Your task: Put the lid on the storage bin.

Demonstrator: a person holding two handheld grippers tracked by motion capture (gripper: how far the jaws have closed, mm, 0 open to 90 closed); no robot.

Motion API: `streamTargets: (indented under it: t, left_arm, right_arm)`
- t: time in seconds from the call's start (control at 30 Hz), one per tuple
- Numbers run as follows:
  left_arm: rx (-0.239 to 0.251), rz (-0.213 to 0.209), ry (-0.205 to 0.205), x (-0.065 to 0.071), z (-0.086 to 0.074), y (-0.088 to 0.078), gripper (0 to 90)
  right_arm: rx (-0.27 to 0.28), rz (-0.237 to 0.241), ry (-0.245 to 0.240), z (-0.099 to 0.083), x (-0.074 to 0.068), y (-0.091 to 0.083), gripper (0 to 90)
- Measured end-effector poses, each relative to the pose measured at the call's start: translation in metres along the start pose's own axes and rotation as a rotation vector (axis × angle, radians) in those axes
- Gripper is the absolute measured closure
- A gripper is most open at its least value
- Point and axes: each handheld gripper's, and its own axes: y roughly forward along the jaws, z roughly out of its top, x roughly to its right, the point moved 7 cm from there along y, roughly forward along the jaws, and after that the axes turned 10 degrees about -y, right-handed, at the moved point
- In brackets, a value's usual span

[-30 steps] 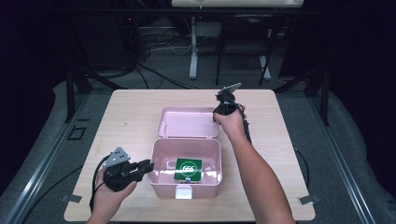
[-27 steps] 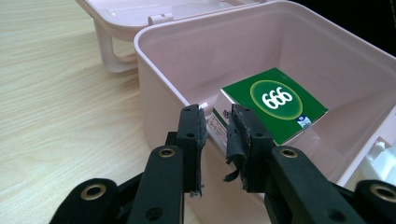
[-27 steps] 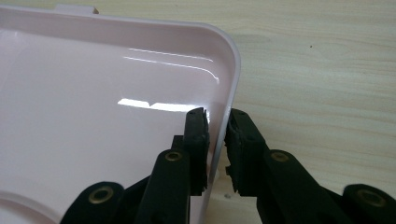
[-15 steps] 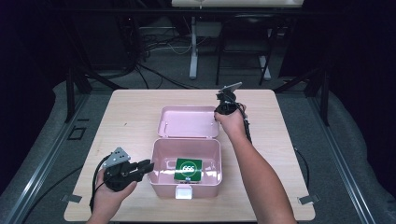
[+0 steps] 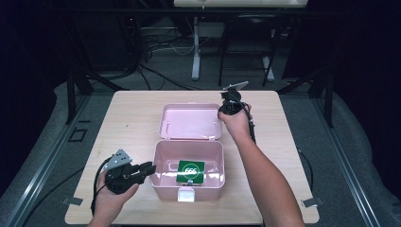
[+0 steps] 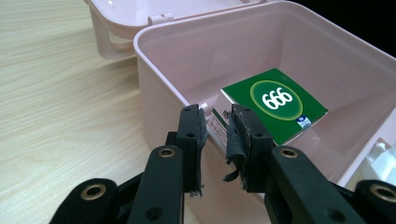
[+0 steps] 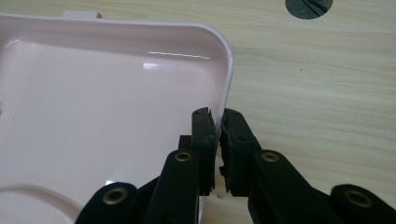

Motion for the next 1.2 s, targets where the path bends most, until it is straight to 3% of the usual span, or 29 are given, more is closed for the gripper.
streamTargets:
  t: [0.83,1.2]
  left_arm:
    - [0.004,0.002,-0.003,0.0,0.001,0.0,74.5]
    - [0.004,0.005,-0.002,0.0,0.0,0.0,74.6]
  right_arm:
    - [0.127,0.046,-0.016,0.007,-0.005,-0.033,86.1]
    - [0.174,0.048,-0.051,0.007,-0.009,-0.049,86.5]
